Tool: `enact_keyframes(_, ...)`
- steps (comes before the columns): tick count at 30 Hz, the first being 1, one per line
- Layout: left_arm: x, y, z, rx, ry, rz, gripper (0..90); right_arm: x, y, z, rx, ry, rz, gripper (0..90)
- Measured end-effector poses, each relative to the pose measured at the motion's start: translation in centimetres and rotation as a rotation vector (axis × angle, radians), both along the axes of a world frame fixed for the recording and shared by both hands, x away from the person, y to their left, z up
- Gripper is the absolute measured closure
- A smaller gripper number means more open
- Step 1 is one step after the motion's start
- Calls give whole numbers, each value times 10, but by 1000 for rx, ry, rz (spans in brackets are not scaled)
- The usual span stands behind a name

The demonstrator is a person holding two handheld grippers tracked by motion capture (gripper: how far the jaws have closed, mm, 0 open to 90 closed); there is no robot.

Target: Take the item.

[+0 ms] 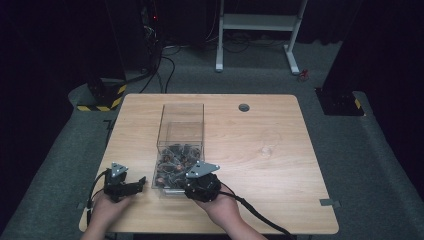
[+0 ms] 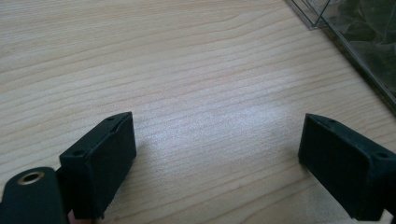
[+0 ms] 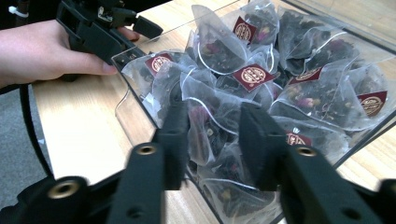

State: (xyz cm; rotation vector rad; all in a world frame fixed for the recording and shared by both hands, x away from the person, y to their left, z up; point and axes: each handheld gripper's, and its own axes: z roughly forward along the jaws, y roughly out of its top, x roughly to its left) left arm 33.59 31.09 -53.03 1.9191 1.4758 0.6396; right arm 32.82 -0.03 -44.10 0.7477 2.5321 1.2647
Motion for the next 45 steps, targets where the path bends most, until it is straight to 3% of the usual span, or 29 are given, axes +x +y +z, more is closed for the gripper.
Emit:
enact_keyframes(11, 0, 0, 0, 0, 0, 0, 115, 0, 1, -2, -18, 32, 24, 900)
enact_keyframes(45, 0, 0, 0, 0, 0, 0, 115, -4, -10, 19, 83, -44, 28, 900)
